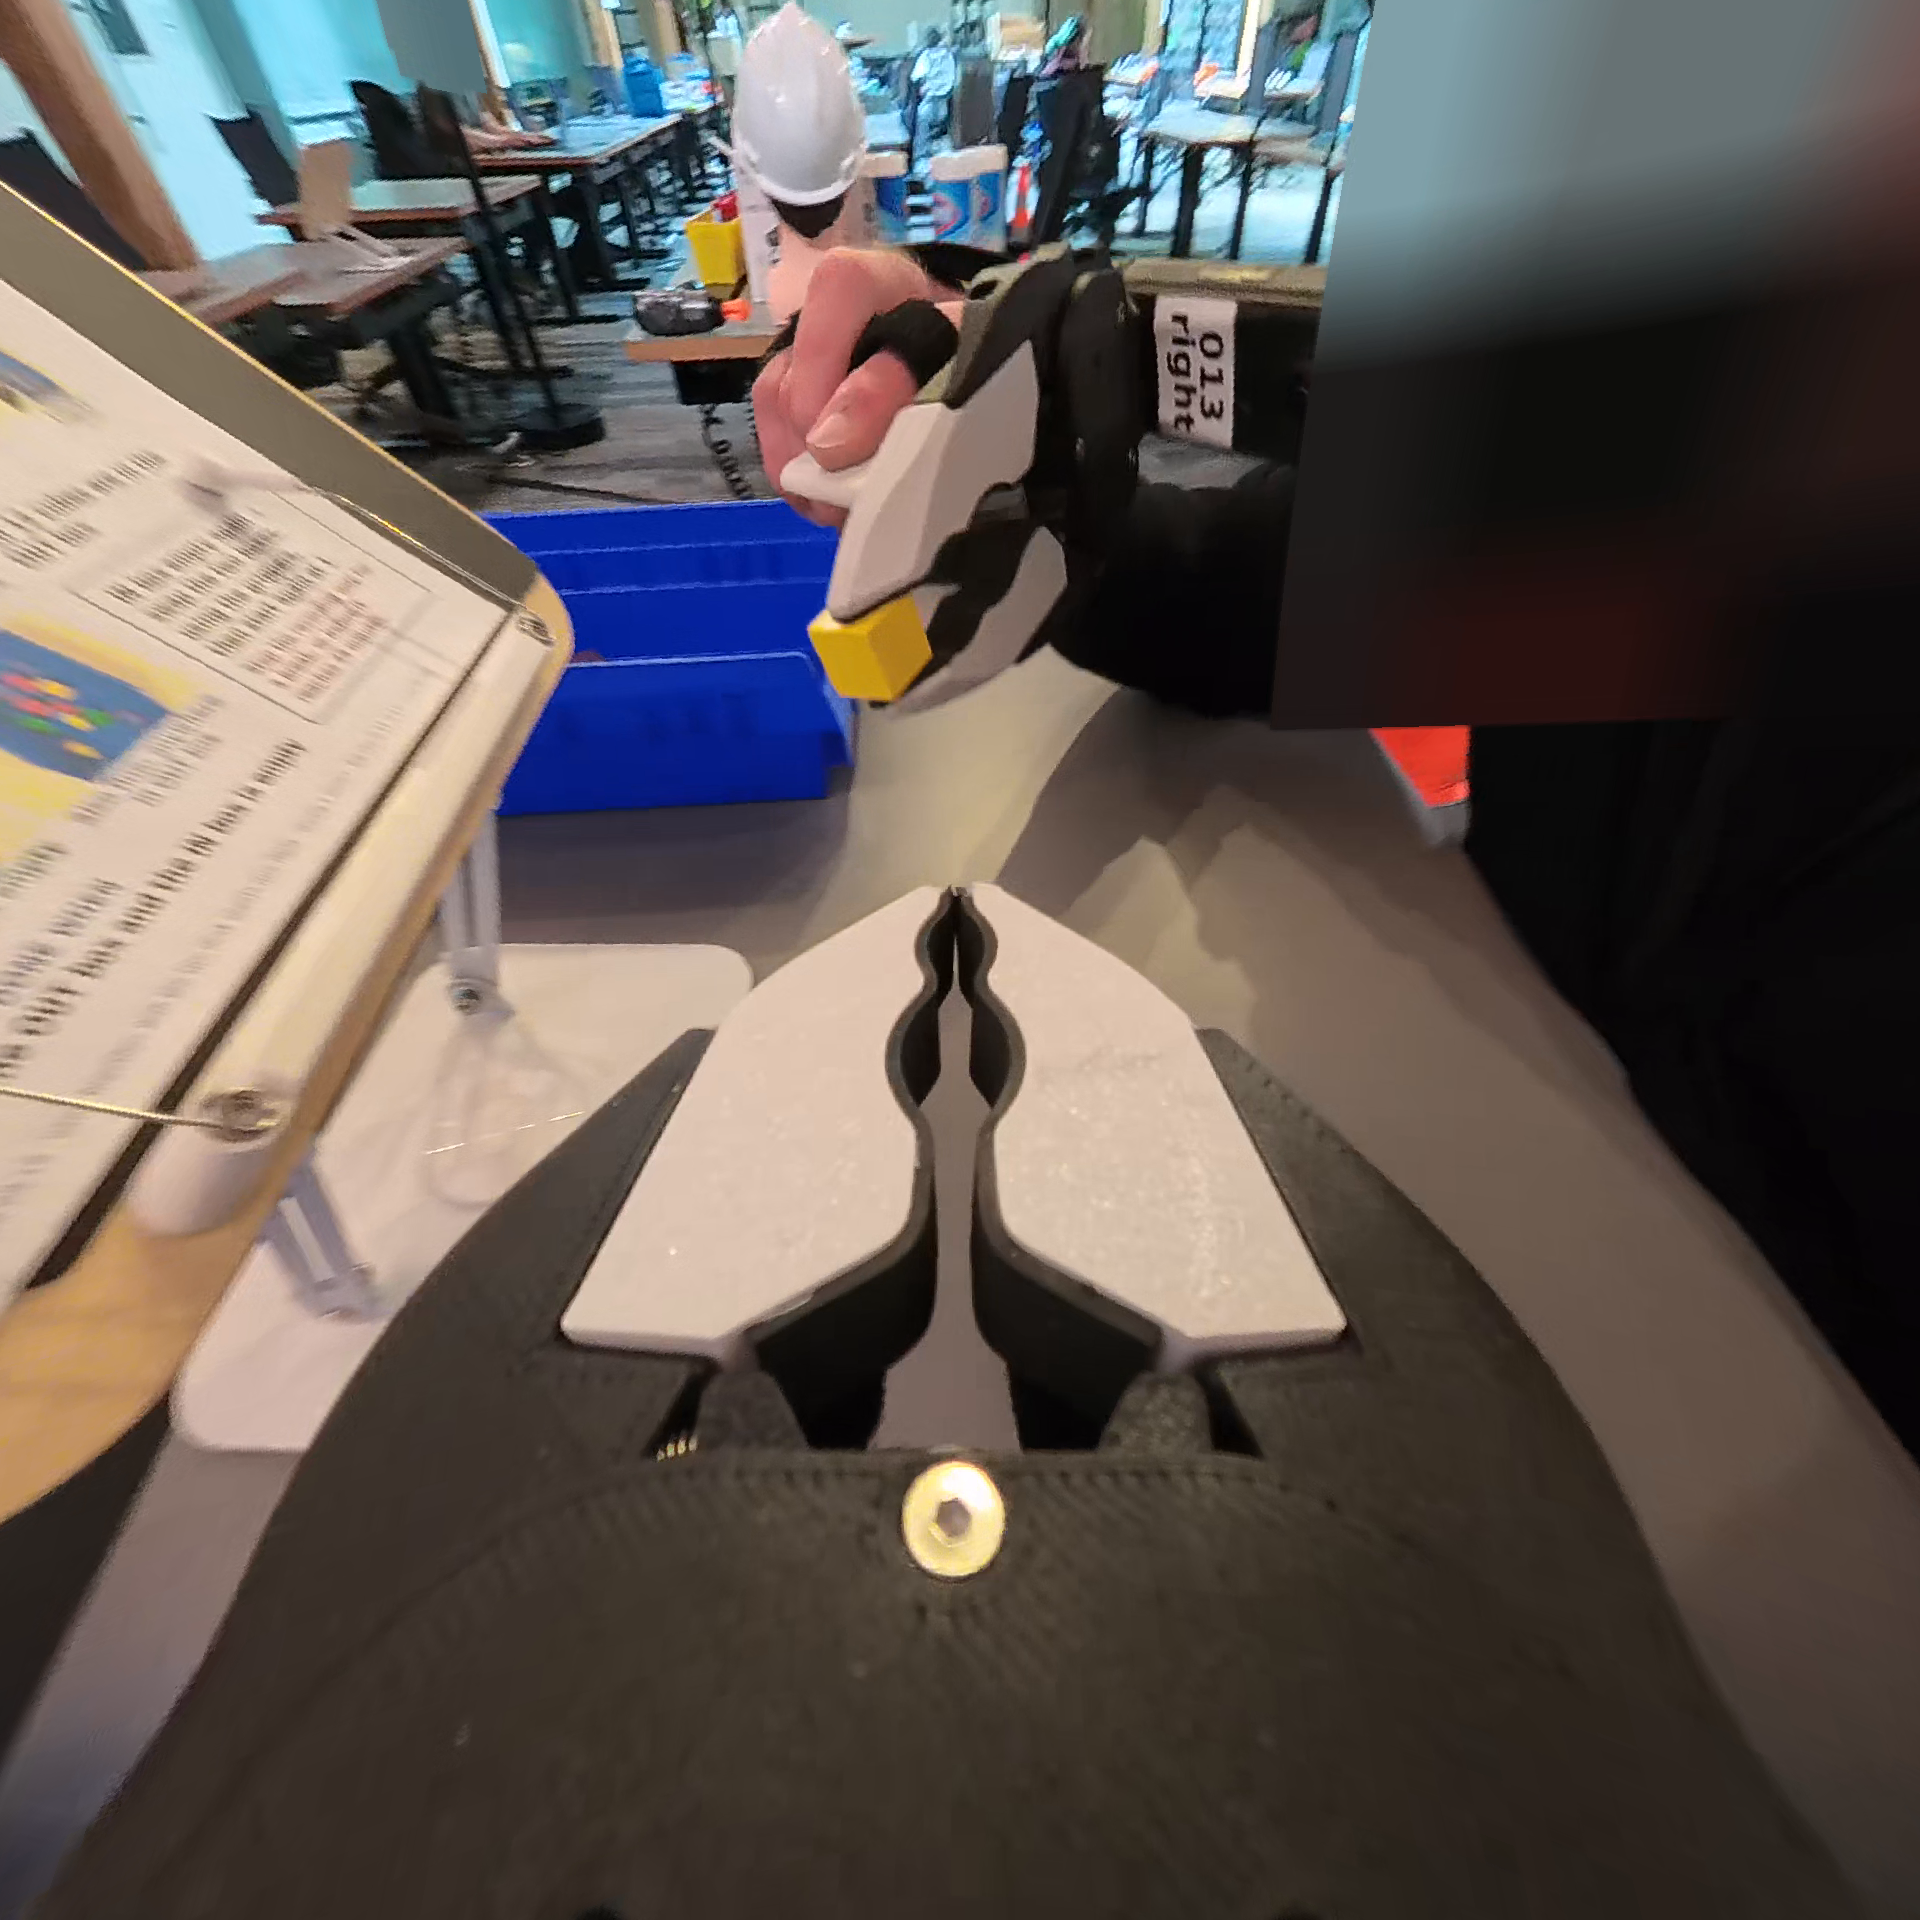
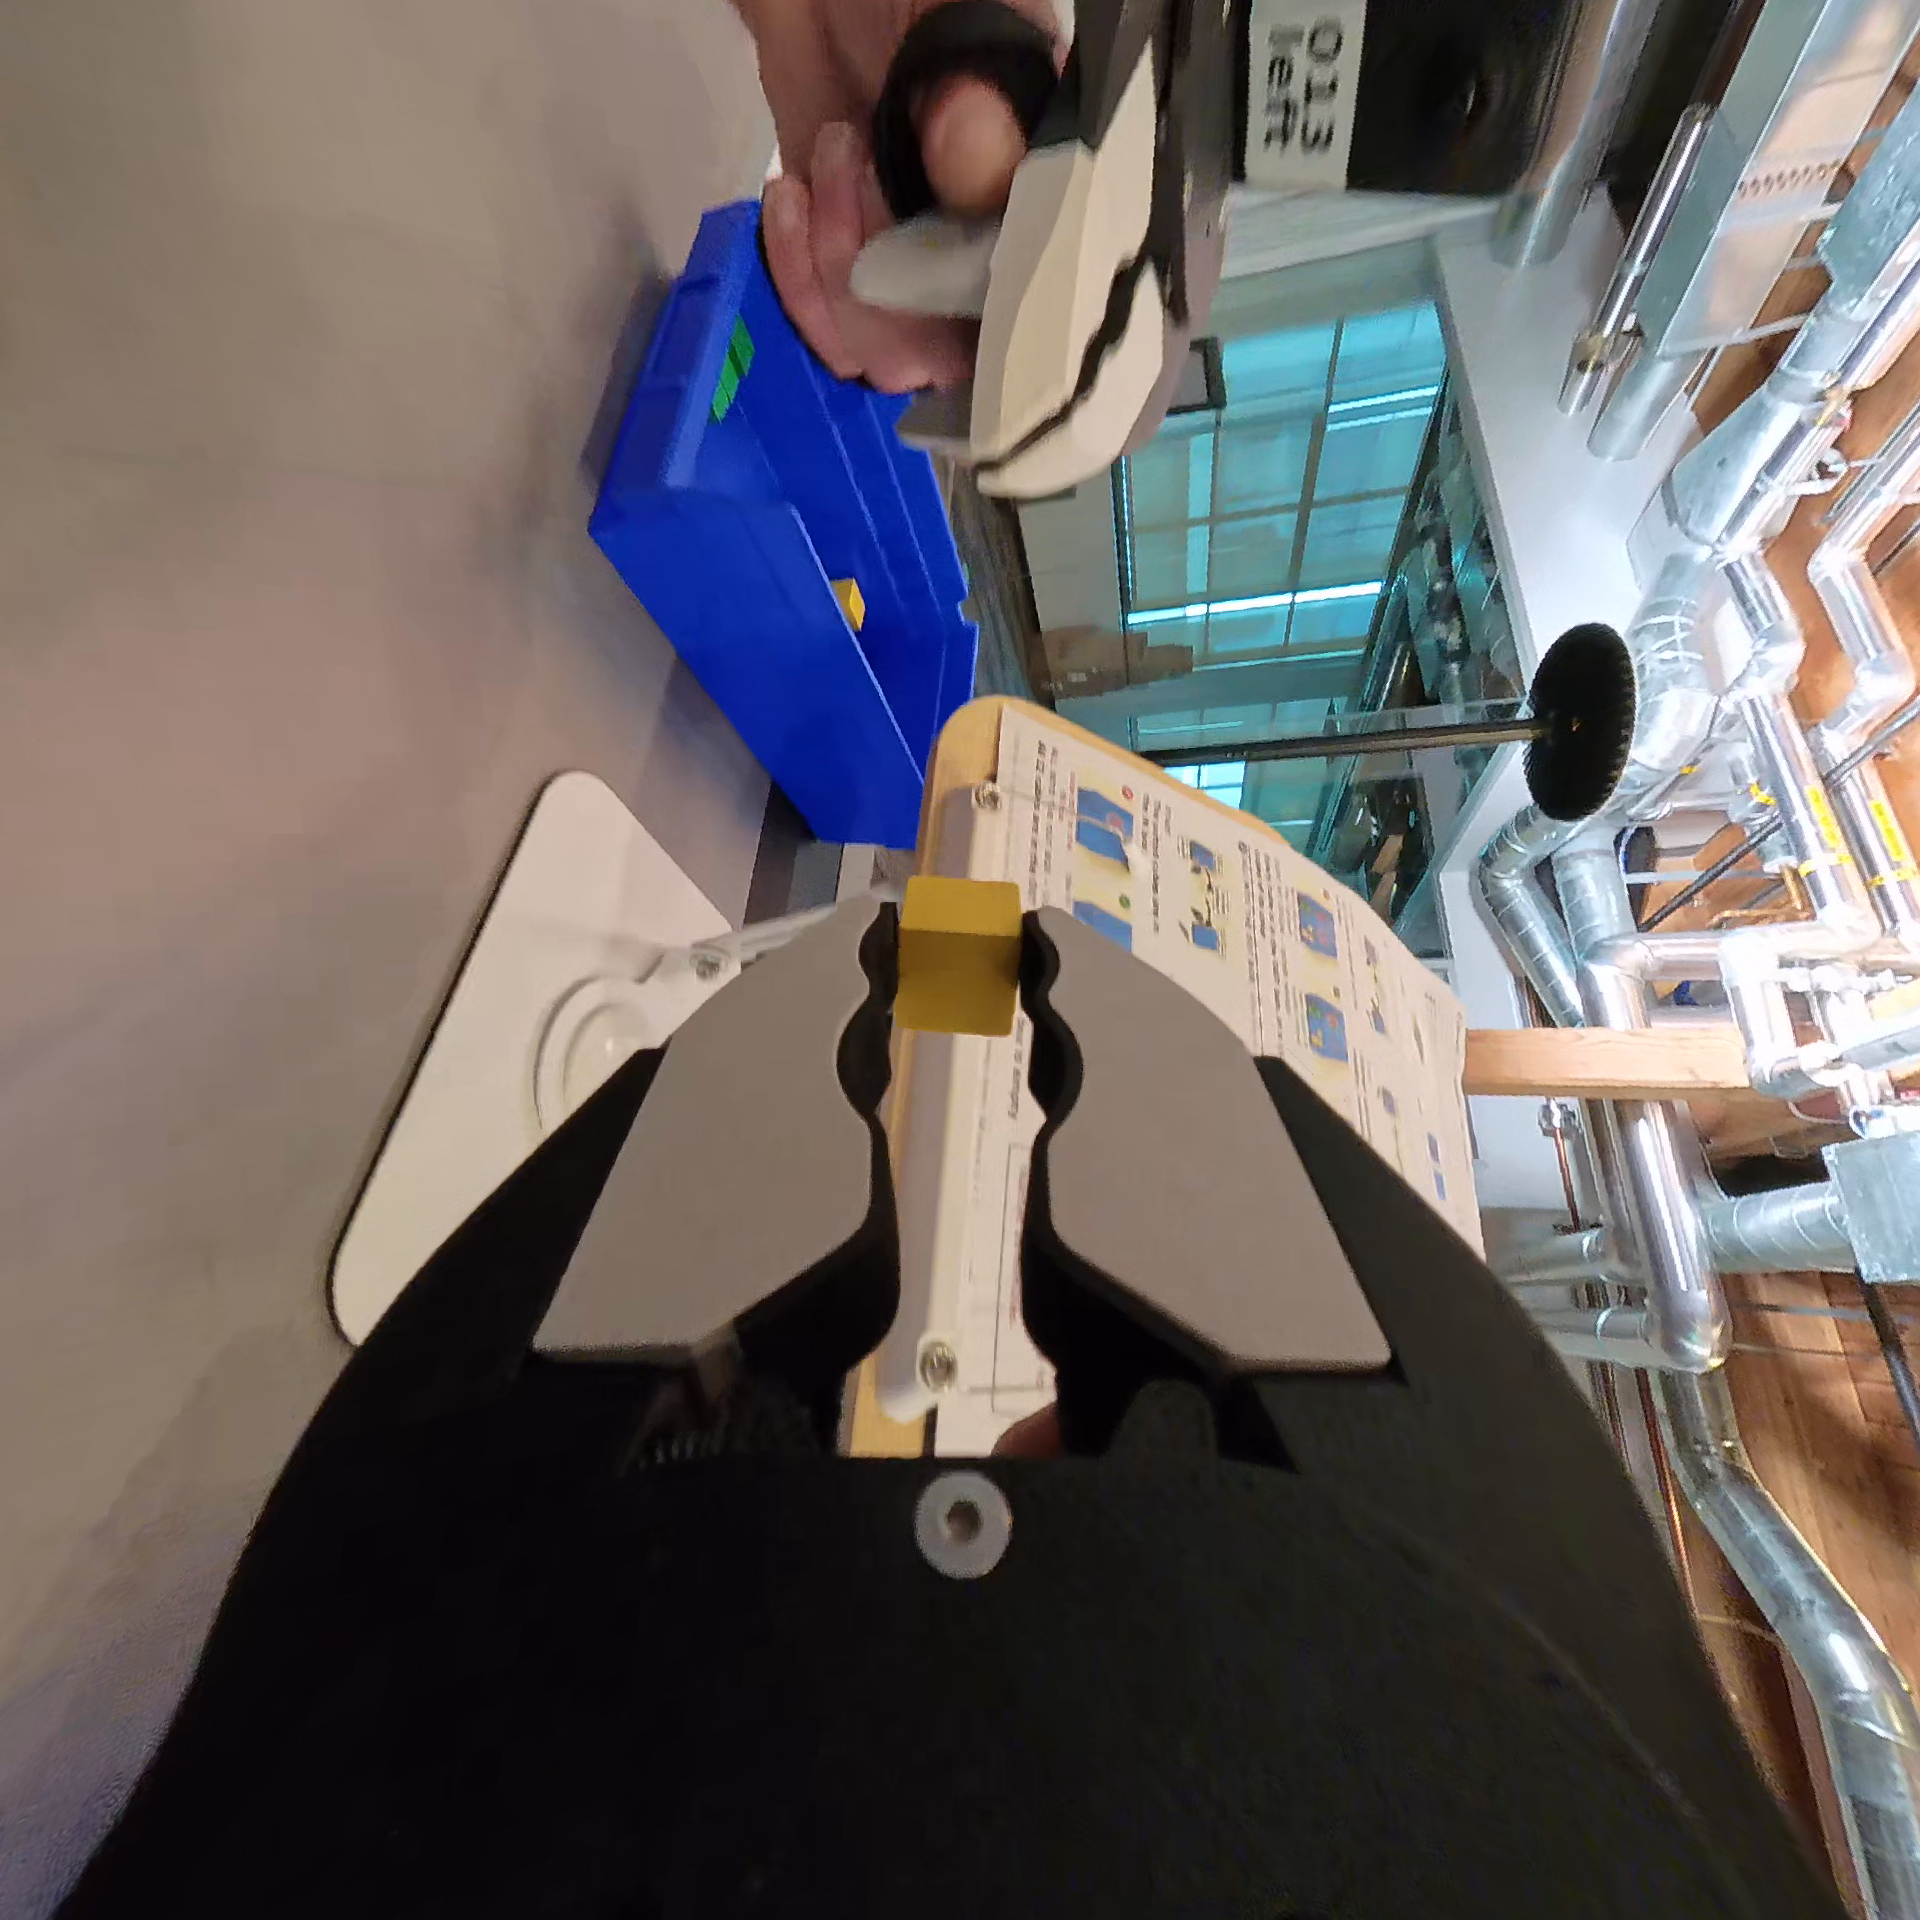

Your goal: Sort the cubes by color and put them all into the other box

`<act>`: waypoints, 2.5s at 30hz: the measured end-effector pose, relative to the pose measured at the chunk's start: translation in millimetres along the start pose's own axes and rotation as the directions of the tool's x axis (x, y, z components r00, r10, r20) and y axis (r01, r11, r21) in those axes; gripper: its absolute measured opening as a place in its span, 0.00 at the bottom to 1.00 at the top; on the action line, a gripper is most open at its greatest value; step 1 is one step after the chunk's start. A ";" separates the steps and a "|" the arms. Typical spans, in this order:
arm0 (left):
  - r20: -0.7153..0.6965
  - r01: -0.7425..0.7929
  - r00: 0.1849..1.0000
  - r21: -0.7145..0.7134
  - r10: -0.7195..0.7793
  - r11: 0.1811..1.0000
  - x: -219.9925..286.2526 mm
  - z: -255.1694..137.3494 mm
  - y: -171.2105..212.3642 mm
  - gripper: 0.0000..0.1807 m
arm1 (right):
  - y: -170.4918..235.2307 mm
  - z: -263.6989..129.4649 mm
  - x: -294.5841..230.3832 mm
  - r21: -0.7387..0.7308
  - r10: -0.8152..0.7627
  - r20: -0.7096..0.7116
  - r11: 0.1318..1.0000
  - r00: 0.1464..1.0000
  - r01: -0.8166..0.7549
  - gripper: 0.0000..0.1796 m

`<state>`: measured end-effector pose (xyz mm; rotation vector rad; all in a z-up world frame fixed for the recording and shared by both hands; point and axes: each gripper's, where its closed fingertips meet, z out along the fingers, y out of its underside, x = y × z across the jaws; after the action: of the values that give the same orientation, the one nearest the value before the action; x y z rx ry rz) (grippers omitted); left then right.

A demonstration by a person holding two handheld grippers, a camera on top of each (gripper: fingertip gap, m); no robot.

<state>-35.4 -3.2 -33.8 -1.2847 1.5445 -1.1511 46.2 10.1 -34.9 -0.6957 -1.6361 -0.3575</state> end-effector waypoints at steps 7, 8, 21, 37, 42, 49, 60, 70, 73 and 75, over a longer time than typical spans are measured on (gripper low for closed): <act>0.085 -0.065 0.994 -0.079 0.072 0.995 -3.7 -3.0 -6.1 0.00 | 53.6 -24.4 7.6 -0.129 0.034 0.045 0.991 0.998 -0.028 0.12; 0.088 -0.070 0.993 -0.082 0.077 0.994 -3.5 -2.9 -7.1 0.00 | 64.9 -27.6 7.2 -0.159 0.047 0.055 0.986 0.997 -0.038 0.12; 0.142 -0.099 0.983 -0.103 0.113 0.990 -7.5 -6.1 -14.7 0.00 | 186.5 -50.3 -7.5 -0.417 0.249 0.070 0.887 0.966 -0.198 0.12; 0.174 -0.095 0.978 -0.143 0.120 0.985 -11.6 -10.2 -7.2 0.00 | 163.8 -49.8 -0.8 -0.372 0.242 0.077 0.907 0.967 -0.198 0.12; 0.185 -0.097 0.975 -0.156 0.125 0.983 -12.1 -12.3 -5.9 0.00 | 169.7 -52.3 0.9 -0.379 0.254 0.067 0.901 0.965 -0.211 0.12; 0.198 -0.110 0.970 -0.153 0.139 0.982 -11.1 -16.1 -10.1 0.00 | 179.6 -59.6 7.1 -0.402 0.265 0.039 0.887 0.963 -0.228 0.12; 0.251 -0.108 0.956 -0.187 0.154 0.976 -17.3 -26.8 -9.9 0.00 | 269.8 -88.9 -13.7 -0.590 0.437 -0.029 0.718 0.899 -0.369 0.13; 0.354 -0.090 0.921 -0.209 0.161 0.974 -28.5 -58.2 -10.1 0.00 | 349.5 -109.6 -91.6 -0.836 0.626 -0.035 0.409 0.779 -0.366 0.12; 0.386 -0.073 0.909 -0.223 0.156 0.972 -34.7 -65.6 -5.8 0.00 | 359.5 -115.2 -104.8 -0.866 0.654 -0.040 0.354 0.756 -0.353 0.13; 0.398 -0.060 0.906 -0.218 0.145 0.974 -38.0 -69.3 -4.0 0.00 | 362.9 -117.5 -111.8 -0.881 0.671 -0.043 0.324 0.740 -0.345 0.13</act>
<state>-94.3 44.3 -10.7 -1.4503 1.4119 -0.6127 369.7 193.0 -175.8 -2.1325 -1.3370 -0.5956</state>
